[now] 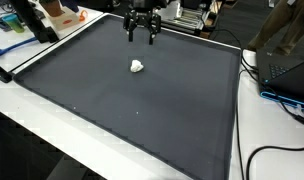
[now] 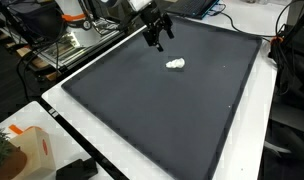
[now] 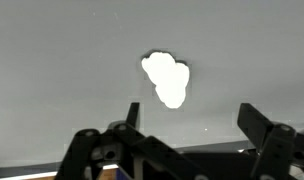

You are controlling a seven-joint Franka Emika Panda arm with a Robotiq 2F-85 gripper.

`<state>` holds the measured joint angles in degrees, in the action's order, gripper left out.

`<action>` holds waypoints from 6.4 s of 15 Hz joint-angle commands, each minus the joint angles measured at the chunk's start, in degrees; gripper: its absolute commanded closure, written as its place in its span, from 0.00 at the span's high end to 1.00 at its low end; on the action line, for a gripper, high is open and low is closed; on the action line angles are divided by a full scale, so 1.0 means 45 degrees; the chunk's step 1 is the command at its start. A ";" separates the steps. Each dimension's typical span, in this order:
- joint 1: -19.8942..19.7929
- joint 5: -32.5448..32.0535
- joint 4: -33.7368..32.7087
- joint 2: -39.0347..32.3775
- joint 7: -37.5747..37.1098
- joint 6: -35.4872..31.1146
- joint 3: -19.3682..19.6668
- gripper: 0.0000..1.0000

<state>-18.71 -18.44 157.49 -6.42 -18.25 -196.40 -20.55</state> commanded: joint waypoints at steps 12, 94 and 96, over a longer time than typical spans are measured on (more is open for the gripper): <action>0.0477 0.0538 -0.0040 0.0167 0.1140 0.0431 0.0650 1.00; 0.5006 0.4221 -1.9462 -0.8328 0.1334 2.3893 0.4386 1.00; 0.4991 0.4279 -2.0201 -0.8887 0.1306 2.4263 0.4413 1.00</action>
<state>3.99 -0.88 73.23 -41.74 -12.22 -91.20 -1.03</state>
